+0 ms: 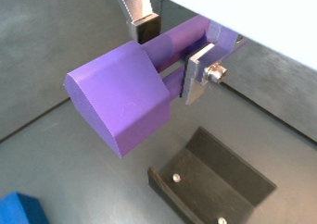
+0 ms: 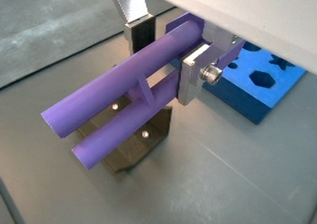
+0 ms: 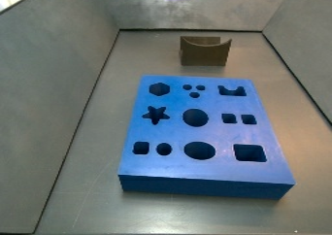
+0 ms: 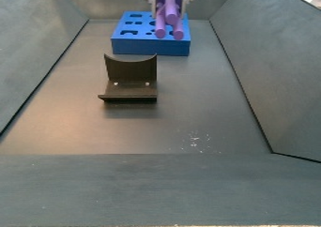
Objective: Pick up the 3 prong object. Move up. Rotate the 3 prong object. Place the 3 prong object on the fixture. Regrasp the 3 prong object. Move to above the board. Insert the 3 prong object.
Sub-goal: Place the 3 prong object on the fixture.
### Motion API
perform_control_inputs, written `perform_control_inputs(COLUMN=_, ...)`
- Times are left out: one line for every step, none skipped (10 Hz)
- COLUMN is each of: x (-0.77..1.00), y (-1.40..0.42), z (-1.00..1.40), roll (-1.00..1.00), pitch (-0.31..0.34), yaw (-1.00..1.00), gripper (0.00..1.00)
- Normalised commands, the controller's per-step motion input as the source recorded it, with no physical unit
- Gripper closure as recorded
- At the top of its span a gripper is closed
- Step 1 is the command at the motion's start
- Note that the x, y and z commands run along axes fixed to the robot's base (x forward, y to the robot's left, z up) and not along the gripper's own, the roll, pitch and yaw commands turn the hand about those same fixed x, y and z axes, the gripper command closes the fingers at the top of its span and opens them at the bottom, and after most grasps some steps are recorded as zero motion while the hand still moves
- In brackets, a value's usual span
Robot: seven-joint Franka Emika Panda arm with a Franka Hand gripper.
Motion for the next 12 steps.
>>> perform_control_inputs(x=1.00, y=-0.08, z=-0.01, roll=0.05, pitch=0.114, yaw=0.03, gripper=1.00)
perform_control_inputs(x=1.00, y=-0.07, z=-0.01, roll=0.07, pitch=0.125, yaw=0.03, gripper=1.00)
perform_control_inputs(x=1.00, y=-0.06, z=-0.01, roll=0.08, pitch=0.137, yaw=0.03, gripper=1.00)
perform_control_inputs(x=1.00, y=-0.04, z=-0.01, roll=0.09, pitch=0.149, yaw=0.03, gripper=1.00)
perform_control_inputs(x=0.94, y=-0.14, z=0.00, roll=-1.00, pitch=-0.017, yaw=-0.01, gripper=1.00)
perform_control_inputs(x=0.90, y=-0.12, z=0.00, roll=-1.00, pitch=-0.014, yaw=-0.01, gripper=1.00)
perform_control_inputs(x=0.82, y=-0.03, z=0.01, roll=-1.00, pitch=-0.006, yaw=-0.03, gripper=1.00)
perform_control_inputs(x=0.67, y=0.00, z=0.01, roll=-1.00, pitch=0.019, yaw=-0.03, gripper=1.00)
perform_control_inputs(x=0.56, y=0.01, z=0.01, roll=-1.00, pitch=0.033, yaw=-0.03, gripper=1.00)
perform_control_inputs(x=0.44, y=0.02, z=0.00, roll=-1.00, pitch=0.048, yaw=-0.04, gripper=1.00)
perform_control_inputs(x=0.32, y=0.03, z=0.00, roll=-1.00, pitch=0.064, yaw=-0.05, gripper=1.00)
perform_control_inputs(x=0.17, y=0.03, z=0.00, roll=-1.00, pitch=0.082, yaw=-0.07, gripper=1.00)
